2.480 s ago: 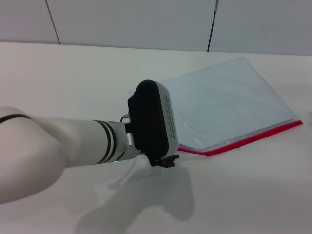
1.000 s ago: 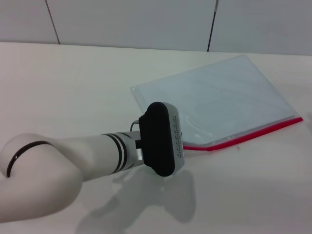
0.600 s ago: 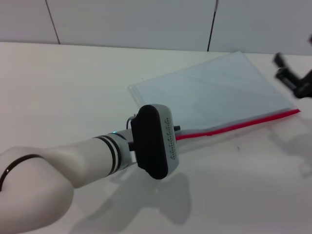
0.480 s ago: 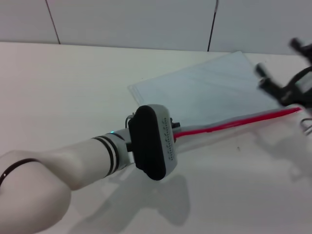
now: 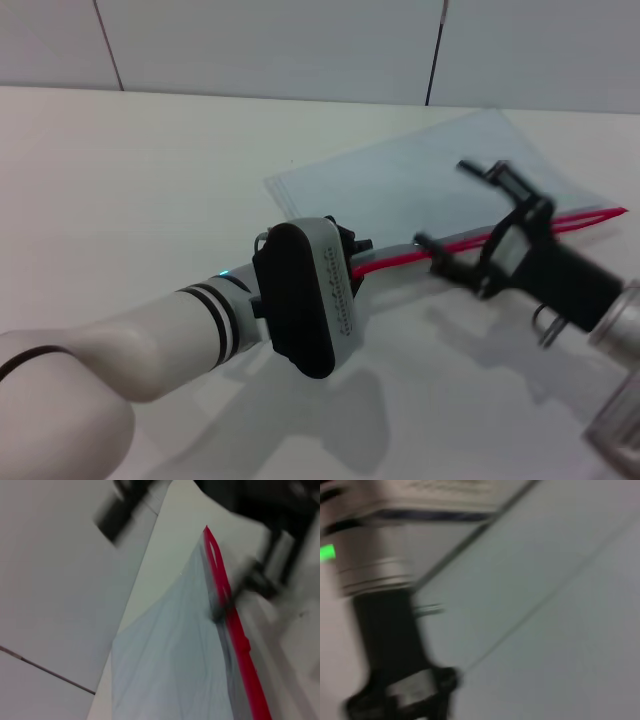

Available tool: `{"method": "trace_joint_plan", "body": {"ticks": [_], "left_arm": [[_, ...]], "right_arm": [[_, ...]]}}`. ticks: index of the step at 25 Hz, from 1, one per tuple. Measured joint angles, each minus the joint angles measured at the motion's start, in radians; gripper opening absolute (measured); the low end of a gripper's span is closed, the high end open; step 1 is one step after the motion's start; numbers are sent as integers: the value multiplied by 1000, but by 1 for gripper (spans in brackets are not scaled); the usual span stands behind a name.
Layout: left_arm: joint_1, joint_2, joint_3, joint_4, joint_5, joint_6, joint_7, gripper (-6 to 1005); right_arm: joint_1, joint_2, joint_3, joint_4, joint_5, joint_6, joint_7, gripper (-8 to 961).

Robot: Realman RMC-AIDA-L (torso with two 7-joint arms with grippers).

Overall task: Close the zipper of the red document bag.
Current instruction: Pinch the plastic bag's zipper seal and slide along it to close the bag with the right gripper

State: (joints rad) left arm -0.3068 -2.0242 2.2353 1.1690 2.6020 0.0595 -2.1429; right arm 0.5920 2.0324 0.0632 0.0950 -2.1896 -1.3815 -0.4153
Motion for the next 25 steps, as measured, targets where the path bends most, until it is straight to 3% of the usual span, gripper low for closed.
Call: {"method": "trace_joint_plan", "body": {"ticks": [11,25], "left_arm": [[39,5,-7,49,0,5,30,54],[55,6,0,72,0,7,46,54]], "right_arm": [[2,0,-8,94,-65,180,-331,872],[-5,2,19,118,-27,243,-478,834]]}}
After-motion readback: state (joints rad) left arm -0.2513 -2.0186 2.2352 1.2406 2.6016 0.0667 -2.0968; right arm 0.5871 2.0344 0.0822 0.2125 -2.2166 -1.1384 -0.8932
